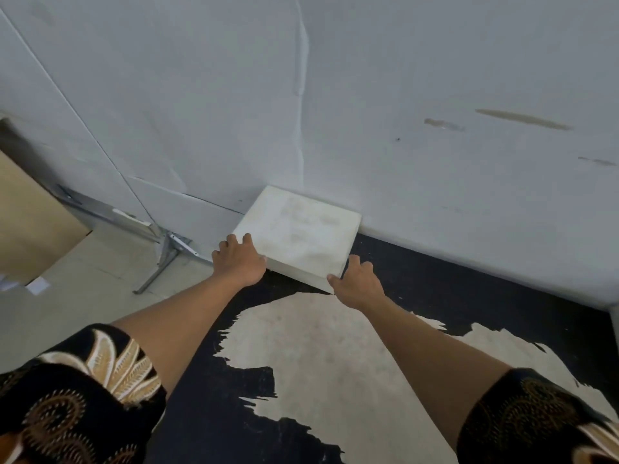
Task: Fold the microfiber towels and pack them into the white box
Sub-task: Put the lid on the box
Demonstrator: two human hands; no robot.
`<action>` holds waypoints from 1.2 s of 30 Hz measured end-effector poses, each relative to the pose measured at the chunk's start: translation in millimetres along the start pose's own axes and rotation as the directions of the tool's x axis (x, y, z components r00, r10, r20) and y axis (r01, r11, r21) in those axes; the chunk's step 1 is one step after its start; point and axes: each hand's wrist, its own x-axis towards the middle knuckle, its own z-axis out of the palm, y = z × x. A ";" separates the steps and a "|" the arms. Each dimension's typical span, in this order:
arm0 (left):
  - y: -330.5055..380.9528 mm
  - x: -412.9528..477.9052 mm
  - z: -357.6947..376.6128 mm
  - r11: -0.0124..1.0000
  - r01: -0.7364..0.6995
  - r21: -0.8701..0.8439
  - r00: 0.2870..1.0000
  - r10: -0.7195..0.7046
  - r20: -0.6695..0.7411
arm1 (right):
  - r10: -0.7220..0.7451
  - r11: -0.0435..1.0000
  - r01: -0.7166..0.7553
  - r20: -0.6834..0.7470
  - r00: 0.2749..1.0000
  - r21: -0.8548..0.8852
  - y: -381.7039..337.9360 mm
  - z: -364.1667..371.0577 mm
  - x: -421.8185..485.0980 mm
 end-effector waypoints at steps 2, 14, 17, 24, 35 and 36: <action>-8.0 15.0 0.9 0.999 0.040 -0.029 0.999 -0.039 0.016 | 0.022 1.000 -0.023 0.021 1.000 0.019 -4.6 2.4 13.6; -19.6 66.7 16.0 0.972 0.150 -0.179 0.987 -0.137 0.079 | 0.097 0.985 -0.092 -0.022 0.995 0.147 -11.2 28.6 45.8; -13.3 59.2 27.3 0.966 0.227 -0.121 0.972 -0.217 0.094 | 0.163 0.977 -0.147 -0.098 0.982 0.156 -5.3 31.4 43.2; -12.2 73.9 39.3 0.940 0.222 -0.257 0.974 -0.202 0.103 | 0.170 0.968 -0.152 -0.078 0.982 0.202 3.4 25.4 62.6; -11.5 101.4 33.8 0.799 0.266 -0.539 0.955 -0.144 0.259 | 0.282 0.873 -0.261 0.011 0.959 0.411 3.4 18.3 99.9; -12.8 98.4 33.5 0.784 0.275 -0.556 0.952 -0.142 0.271 | 0.288 0.866 -0.264 0.008 0.958 0.426 4.0 18.5 96.5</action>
